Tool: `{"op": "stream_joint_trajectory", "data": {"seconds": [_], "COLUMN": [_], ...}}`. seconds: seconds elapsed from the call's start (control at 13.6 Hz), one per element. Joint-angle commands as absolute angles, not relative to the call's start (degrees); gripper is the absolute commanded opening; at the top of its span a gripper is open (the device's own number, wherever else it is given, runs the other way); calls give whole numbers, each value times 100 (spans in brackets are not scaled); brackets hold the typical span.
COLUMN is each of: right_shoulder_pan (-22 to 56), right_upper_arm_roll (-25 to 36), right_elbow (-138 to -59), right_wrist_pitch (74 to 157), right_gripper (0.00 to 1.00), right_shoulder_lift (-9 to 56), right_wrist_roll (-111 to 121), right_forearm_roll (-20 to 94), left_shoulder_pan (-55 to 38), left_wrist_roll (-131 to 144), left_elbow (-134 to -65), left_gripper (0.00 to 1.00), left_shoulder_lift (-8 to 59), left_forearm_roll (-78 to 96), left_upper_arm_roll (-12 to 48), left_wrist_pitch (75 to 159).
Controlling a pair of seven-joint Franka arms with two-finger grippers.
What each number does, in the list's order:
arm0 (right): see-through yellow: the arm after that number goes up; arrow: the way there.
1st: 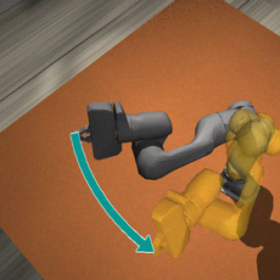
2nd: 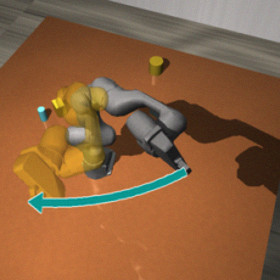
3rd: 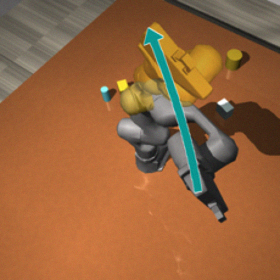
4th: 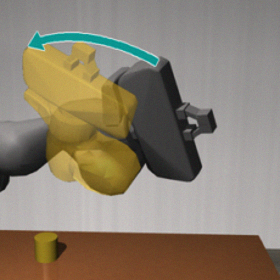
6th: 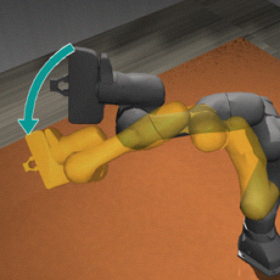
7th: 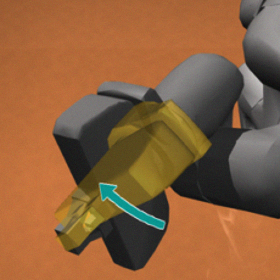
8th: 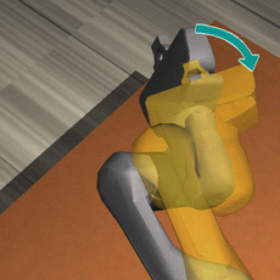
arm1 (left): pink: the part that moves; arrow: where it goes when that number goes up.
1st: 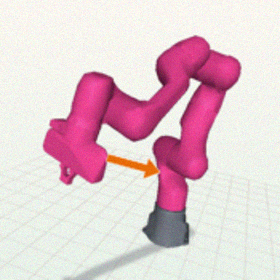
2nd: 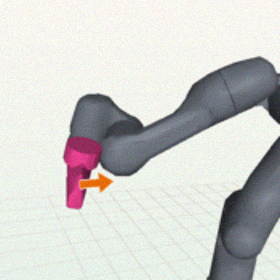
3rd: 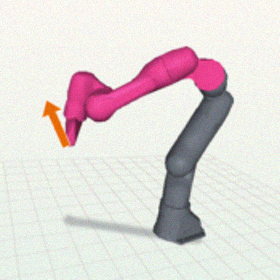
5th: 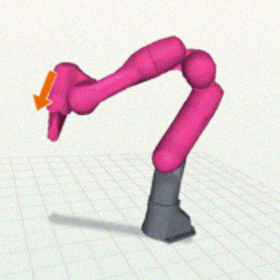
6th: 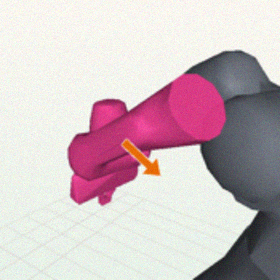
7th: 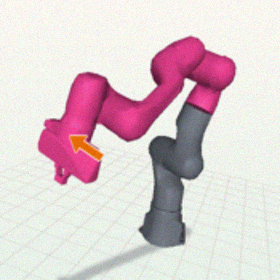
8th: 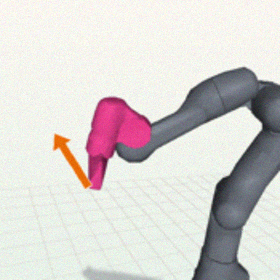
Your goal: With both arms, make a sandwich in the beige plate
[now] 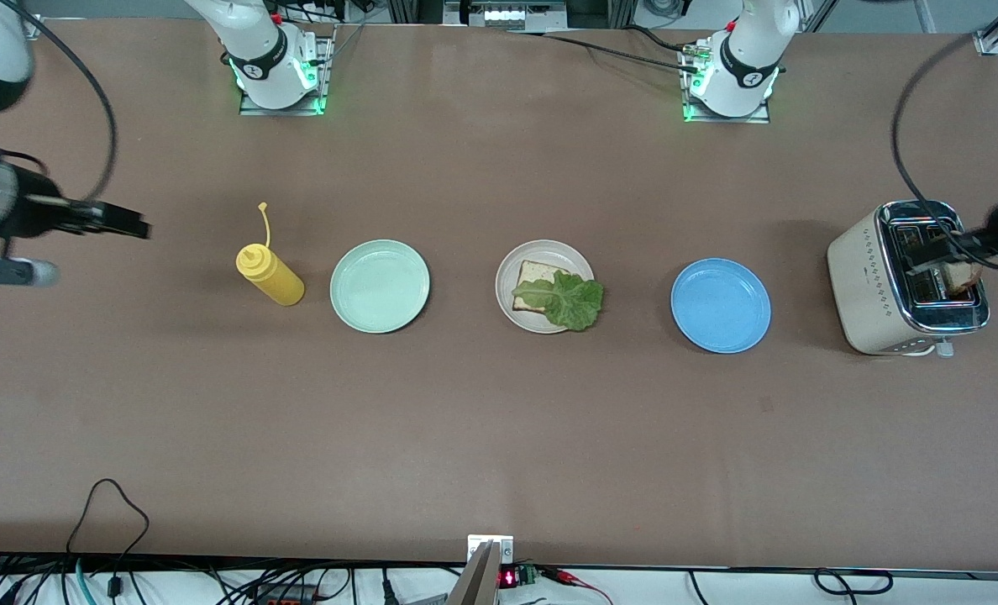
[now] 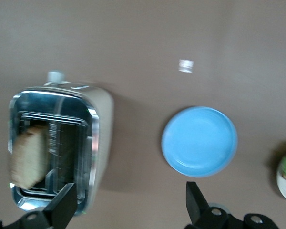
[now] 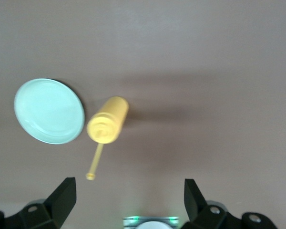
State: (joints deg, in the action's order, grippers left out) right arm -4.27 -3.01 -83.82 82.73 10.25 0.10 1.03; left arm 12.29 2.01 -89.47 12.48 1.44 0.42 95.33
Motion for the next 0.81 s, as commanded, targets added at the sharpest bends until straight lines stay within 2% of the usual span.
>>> {"op": "stream_joint_trajectory", "data": {"seconds": [0.0,0.07,0.37,0.74], "right_shoulder_pan": [173,411,396,465], "right_upper_arm_roll": [453,735,765,730], "right_elbow": [-8534,-8534,-8525,-8525], "right_wrist_pitch": [8271,8279,8393,8367], "right_gripper": [100,100,100,100], "right_shoulder_lift": [774,782,835,914], "right_wrist_roll": [597,632,923,985], "right_forearm_roll": [-44,-35,-9,9], "left_shoulder_pan": [1747,1888,2381,2663], "left_wrist_roll": [185,185,-726,-1362], "left_elbow": [-8359,-8367,-8428,-8577], "left_gripper": [100,100,100,100], "left_shoulder_lift": [1959,2090,2399,2461], "left_forearm_roll": [184,176,158,149], "left_upper_arm_roll": [79,70,70,70], "left_wrist_pitch": [9439,9631,9817,9247]}}
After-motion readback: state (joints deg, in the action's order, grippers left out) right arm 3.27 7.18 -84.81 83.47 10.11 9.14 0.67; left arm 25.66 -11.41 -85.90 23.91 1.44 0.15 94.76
